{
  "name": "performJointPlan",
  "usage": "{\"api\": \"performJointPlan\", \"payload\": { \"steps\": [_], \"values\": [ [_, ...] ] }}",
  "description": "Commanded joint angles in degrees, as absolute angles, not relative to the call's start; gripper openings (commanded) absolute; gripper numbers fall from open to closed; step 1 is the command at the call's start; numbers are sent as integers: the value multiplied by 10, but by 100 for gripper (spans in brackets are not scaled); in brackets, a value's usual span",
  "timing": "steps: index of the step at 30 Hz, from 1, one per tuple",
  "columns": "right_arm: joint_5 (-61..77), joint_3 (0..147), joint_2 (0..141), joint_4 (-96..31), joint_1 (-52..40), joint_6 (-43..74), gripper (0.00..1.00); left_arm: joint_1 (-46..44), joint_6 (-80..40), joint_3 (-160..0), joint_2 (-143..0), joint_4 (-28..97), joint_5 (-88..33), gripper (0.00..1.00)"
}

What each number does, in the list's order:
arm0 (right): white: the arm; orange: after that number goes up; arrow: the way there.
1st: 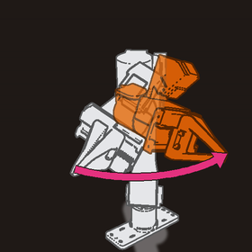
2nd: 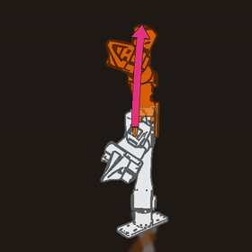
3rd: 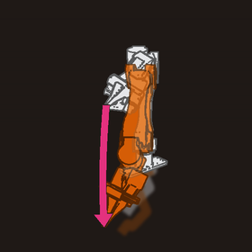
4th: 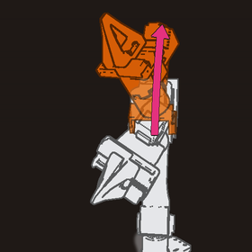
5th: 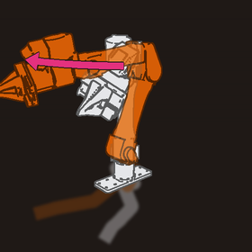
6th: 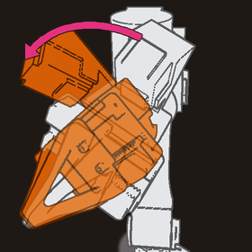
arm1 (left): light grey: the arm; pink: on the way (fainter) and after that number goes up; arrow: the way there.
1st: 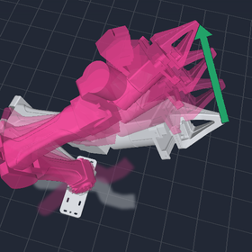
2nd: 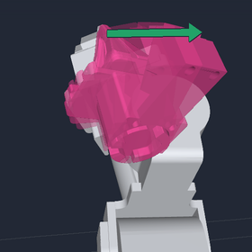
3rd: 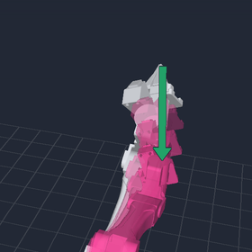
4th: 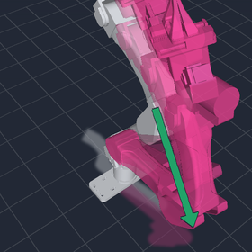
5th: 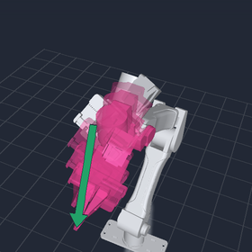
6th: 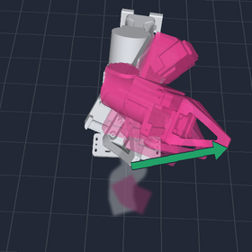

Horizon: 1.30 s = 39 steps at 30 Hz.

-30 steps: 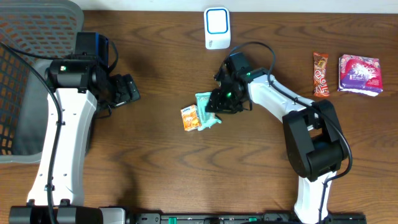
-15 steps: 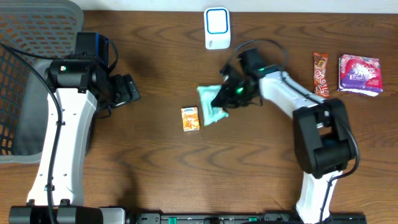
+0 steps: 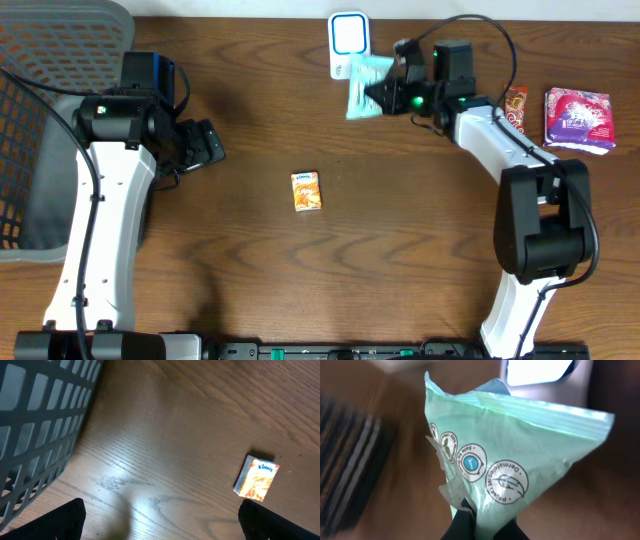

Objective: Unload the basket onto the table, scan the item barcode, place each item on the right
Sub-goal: 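Hold the green pack up in front of the scanner, then carry the green pack to the right edge and release it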

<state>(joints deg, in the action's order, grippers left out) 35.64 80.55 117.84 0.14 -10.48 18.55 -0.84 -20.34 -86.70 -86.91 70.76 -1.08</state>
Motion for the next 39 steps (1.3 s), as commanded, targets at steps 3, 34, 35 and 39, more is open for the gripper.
{"api": "performJointPlan", "payload": {
  "steps": [3, 34, 35, 39],
  "values": [
    [172, 817, 1165, 134, -132, 390, 1, -6, -201, -863, -871, 711, -2, 98],
    [363, 983, 1291, 256, -41, 655, 1, -6, -201, -863, -871, 711, -2, 98],
    [372, 983, 1284, 237, -27, 651, 1, -6, -201, -863, -871, 711, -2, 98],
    [403, 983, 1264, 96, 36, 608, 1, -6, -201, -863, -871, 711, -2, 98]
  ]
}}
